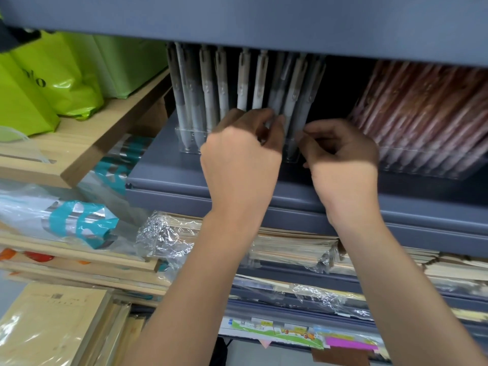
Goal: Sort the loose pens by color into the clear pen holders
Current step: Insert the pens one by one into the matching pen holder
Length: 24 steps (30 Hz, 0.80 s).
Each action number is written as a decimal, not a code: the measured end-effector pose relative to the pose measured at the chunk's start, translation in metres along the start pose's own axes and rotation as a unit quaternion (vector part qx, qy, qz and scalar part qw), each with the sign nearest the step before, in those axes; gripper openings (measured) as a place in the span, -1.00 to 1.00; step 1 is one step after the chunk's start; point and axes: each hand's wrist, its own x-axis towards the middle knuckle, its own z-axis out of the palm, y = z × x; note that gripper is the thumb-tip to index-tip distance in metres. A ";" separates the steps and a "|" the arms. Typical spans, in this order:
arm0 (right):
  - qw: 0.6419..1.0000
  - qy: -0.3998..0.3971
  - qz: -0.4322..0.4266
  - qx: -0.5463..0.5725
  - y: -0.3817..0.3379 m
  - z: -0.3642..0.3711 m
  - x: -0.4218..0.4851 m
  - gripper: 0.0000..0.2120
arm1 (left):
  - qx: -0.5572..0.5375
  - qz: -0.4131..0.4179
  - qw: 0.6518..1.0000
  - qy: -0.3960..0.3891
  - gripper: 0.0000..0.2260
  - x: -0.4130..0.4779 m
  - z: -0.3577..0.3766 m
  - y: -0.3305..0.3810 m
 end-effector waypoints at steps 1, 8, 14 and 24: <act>1.000 -0.002 0.000 0.001 0.000 0.000 0.000 -0.93 | 0.001 0.002 1.000 0.005 -0.88 0.001 0.001 -0.001; 1.000 -0.001 -0.009 0.001 -0.001 -0.001 0.000 -0.85 | 0.020 0.004 0.999 0.034 -0.85 0.006 0.005 -0.001; 1.000 0.000 -0.008 -0.001 -0.001 -0.002 0.000 -0.83 | 0.031 0.015 0.999 0.026 -0.82 0.007 0.004 -0.004; 1.000 0.002 -0.005 -0.001 0.000 0.000 0.000 -0.86 | 0.022 0.028 0.998 0.046 -0.88 0.005 0.003 -0.007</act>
